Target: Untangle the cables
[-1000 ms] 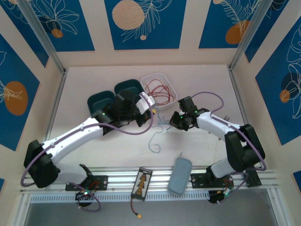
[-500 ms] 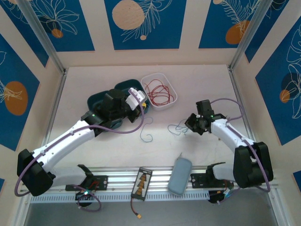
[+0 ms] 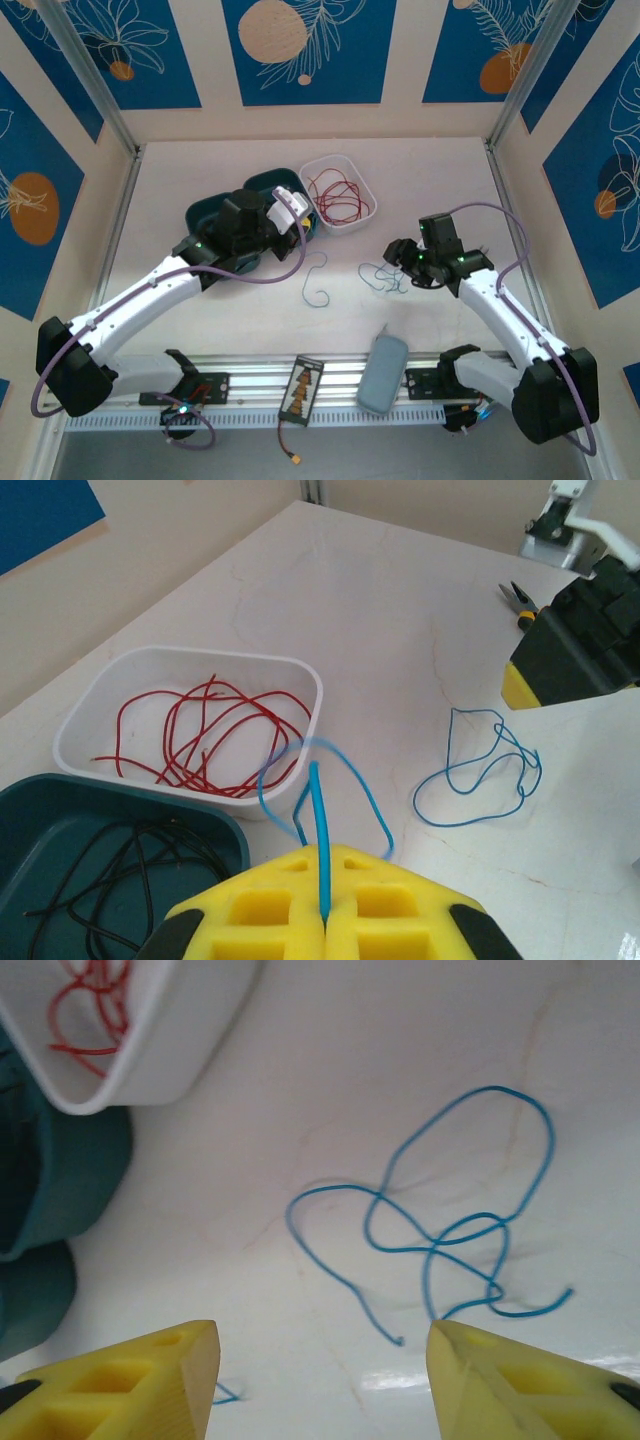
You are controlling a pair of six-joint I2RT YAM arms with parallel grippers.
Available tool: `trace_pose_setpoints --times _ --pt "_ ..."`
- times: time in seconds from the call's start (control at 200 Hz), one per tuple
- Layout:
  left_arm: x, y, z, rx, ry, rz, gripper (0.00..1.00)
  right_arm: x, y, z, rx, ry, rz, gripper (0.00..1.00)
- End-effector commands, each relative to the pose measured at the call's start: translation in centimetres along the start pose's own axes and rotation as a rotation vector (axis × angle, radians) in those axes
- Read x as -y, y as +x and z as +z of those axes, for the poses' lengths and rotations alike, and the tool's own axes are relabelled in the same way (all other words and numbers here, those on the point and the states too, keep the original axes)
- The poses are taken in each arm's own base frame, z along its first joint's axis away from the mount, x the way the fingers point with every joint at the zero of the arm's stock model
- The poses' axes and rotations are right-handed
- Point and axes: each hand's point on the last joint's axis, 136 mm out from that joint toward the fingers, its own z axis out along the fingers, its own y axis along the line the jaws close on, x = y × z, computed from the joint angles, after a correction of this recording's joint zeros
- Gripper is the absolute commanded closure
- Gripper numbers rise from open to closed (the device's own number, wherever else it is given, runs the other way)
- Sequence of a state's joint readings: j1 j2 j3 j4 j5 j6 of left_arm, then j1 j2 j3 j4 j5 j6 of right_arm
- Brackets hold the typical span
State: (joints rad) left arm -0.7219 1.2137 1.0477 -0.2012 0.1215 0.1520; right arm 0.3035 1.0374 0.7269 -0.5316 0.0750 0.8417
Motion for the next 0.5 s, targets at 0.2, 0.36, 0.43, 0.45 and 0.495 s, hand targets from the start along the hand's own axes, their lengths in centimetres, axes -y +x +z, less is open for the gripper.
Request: trace_pose_setpoints --times 0.2,0.36,0.43,0.45,0.495 --pt "-0.7 -0.9 -0.8 0.020 -0.027 -0.054 1.00 -2.8 -0.1 -1.6 0.029 -0.066 -0.078 0.43" --pt "-2.0 -3.0 -2.8 0.030 -0.081 -0.088 1.00 -1.9 0.0 -1.5 0.029 -0.022 -0.072 0.41" --pt "-2.9 -4.0 -4.0 0.029 -0.116 -0.106 1.00 -1.5 0.1 -1.5 0.028 -0.006 -0.071 0.39" --pt "-3.1 -4.5 -4.4 0.035 -0.125 -0.111 1.00 -1.4 0.1 -1.4 0.028 -0.002 -0.070 0.37" --pt "-3.6 -5.1 -5.1 0.033 -0.145 -0.122 1.00 -1.2 0.2 -1.4 0.026 0.008 -0.069 0.33"
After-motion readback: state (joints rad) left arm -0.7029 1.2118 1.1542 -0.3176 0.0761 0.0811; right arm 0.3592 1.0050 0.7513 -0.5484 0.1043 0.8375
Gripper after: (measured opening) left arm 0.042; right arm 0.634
